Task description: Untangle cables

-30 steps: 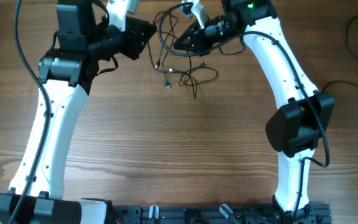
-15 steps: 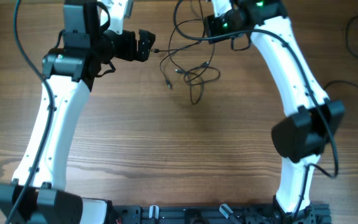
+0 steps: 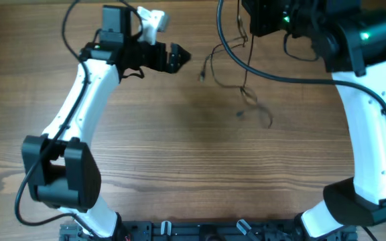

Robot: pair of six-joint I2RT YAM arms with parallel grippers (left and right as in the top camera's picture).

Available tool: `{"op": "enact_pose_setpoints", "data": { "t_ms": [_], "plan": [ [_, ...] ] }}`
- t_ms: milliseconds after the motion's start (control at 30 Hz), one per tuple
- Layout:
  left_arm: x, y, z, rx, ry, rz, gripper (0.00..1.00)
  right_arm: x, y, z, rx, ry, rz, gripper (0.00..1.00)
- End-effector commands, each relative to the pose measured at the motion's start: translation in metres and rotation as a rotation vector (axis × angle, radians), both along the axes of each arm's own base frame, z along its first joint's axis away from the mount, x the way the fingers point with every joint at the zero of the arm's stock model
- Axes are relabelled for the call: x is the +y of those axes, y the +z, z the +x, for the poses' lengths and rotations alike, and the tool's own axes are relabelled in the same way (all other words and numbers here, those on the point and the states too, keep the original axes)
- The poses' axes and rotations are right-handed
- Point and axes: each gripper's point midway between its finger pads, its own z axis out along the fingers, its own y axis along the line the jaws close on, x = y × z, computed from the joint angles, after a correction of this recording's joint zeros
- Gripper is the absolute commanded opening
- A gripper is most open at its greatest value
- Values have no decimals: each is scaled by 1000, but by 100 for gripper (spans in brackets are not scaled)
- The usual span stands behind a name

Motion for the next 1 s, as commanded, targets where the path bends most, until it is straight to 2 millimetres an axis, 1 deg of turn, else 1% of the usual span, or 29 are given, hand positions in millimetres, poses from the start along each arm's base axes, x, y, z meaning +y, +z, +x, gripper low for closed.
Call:
{"op": "enact_pose_setpoints", "data": {
  "t_ms": [0, 133, 300, 367, 467, 700, 733, 767, 833, 967],
  "plan": [
    [-48, 13, -31, -45, -233, -104, 100, 5, 7, -7, 5, 30, 37, 4],
    [-67, 12, -40, -71, -290, -93, 100, 16, 12, -12, 4, 91, 80, 4],
    [-80, 15, -43, -96, -319, -96, 100, 24, 16, -17, 7, 140, 111, 4],
    [-78, 13, -39, -109, -302, -76, 100, 24, 17, -19, 5, 146, 115, 4],
    [-72, 7, -32, -116, -263, -25, 100, 31, 21, -26, 9, 195, 145, 5],
    [-55, -10, -12, -138, -161, 100, 100, 30, 28, -30, -7, 198, 152, 4],
    [-55, -13, -10, -135, -158, 103, 100, 31, 31, -31, -12, 204, 156, 4],
    [-55, -21, -8, -124, -159, 106, 100, 32, 36, -35, -24, 220, 168, 4],
    [-56, -32, -7, -99, -163, 108, 100, 32, 40, -37, -38, 223, 172, 4],
    [-65, -47, -13, -50, -205, 68, 100, 31, 45, -40, -52, 224, 175, 4]
  ]
}}
